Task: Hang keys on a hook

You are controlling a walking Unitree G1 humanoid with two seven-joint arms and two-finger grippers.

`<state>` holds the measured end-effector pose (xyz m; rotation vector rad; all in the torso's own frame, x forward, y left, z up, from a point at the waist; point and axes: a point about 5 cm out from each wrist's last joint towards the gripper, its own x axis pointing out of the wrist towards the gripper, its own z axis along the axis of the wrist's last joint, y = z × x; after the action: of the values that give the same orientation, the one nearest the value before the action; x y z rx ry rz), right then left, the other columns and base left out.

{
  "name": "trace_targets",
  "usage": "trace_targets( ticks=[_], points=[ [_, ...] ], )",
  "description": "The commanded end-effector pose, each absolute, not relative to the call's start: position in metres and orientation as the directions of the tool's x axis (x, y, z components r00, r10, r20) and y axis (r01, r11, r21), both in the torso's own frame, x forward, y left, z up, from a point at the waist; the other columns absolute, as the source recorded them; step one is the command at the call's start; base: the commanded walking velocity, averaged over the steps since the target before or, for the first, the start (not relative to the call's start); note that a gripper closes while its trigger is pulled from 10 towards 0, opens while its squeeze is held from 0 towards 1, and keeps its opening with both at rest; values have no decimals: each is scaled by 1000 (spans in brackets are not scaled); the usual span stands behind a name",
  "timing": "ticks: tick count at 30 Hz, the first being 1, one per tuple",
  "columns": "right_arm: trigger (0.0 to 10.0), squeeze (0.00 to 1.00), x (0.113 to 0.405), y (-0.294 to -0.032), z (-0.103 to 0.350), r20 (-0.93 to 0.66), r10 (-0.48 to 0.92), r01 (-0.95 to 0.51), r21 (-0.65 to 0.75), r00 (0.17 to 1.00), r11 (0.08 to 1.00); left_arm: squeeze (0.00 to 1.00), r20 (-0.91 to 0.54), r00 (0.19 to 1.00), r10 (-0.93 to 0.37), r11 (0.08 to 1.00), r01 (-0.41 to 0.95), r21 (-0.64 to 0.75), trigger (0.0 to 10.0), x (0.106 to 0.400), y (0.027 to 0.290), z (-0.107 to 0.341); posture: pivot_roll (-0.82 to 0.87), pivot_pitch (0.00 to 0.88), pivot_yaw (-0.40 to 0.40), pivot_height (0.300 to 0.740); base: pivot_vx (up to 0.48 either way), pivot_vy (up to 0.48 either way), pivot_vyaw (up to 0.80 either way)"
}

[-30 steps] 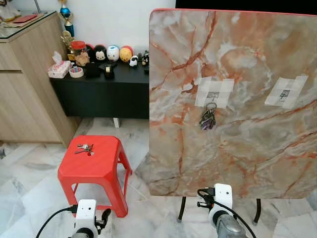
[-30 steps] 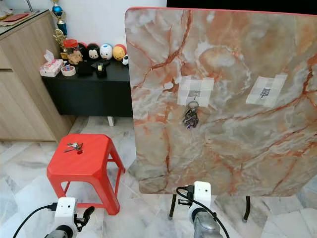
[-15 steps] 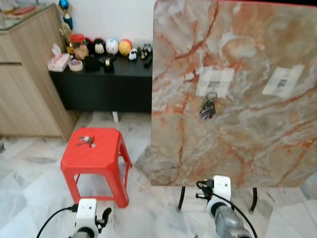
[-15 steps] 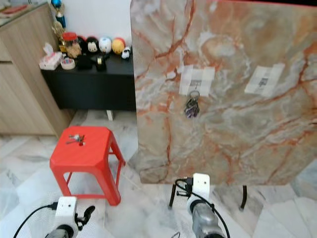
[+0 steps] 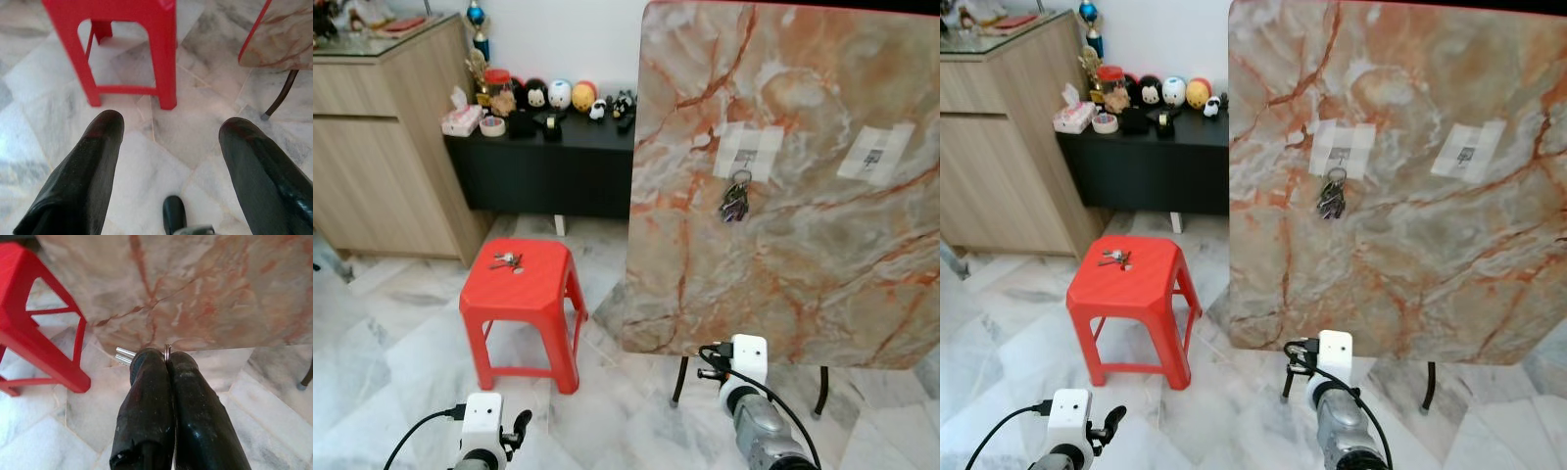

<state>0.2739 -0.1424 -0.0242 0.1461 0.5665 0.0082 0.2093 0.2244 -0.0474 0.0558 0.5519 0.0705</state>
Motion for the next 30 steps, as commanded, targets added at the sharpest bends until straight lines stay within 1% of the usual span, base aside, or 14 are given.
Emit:
trace_targets(
  ticks=[1,4,7,8,12,13,16,18,23,25,26,28,29,30],
  points=[
    [10000,0,282,-146,-17,-511,46,29,137,858,990,0,-502,861,79,996,-51,70,10000,215,224,-44,38,23,-64,737,0,0,0],
    [10000,0,288,-142,-14,-553,106,-75,77,826,994,0,-450,890,79,996,-47,81,10000,226,225,-33,43,30,-68,737,0,0,0],
    [10000,0,293,-138,-9,-560,168,-156,69,811,985,0,-404,913,61,995,-25,92,10000,236,226,-24,39,30,-67,737,0,0,0],
    [10000,0,301,-138,-1,-542,205,-221,37,815,975,0,-355,934,27,995,10,103,10000,246,224,-14,40,32,-70,737,0,0,0],
    [10000,0,310,-141,11,-520,256,-291,15,815,957,0,-288,957,-36,992,70,109,10000,259,220,1,41,33,-72,737,0,0,0],
    [10000,0,318,-140,24,-484,321,-376,-19,814,926,0,-236,967,-98,985,129,119,10000,270,214,14,34,32,-72,737,0,0,0],
    [10000,0,323,-135,35,-460,402,-478,-55,792,877,0,-190,968,-162,974,188,127,10000,281,206,28,28,29,-72,737,0,0,0],
    [10000,0,327,-130,46,-441,469,-550,-72,766,832,0,-142,961,-238,959,256,120,10000,290,196,43,31,30,-74,737,0,0,0],
    [10000,0,332,-127,60,-413,502,-581,-85,760,809,0,-104,938,-332,927,345,149,10000,295,185,58,31,22,-75,737,0,0,0],
    [10000,0,332,-119,71,-389,562,-636,-85,730,767,0,-96,896,-433,879,444,175,10000,295,174,68,28,19,-75,737,0,0,0],
    [10000,0,332,-119,71,-389,562,-636,-85,730,767,0,-96,896,-433,879,444,175,10000,295,174,68,28,19,-75,737,0,0,0],
    [10000,0,328,-111,83,-368,633,-702,-81,681,708,0,-103,844,-527,823,537,186,10000,293,163,76,26,10,-76,737,0,0,0],
    [10000,0,328,-111,83,-368,633,-702,-81,681,708,0,-103,844,-527,823,537,186,10000,293,163,76,26,10,-76,737,0,0,0],
    [10000,0,324,-108,89,-357,672,-738,-76,648,671,0,-112,813,-572,790,582,190,10000,291,159,80,26,10,-76,737,0,0,0]
  ],
)
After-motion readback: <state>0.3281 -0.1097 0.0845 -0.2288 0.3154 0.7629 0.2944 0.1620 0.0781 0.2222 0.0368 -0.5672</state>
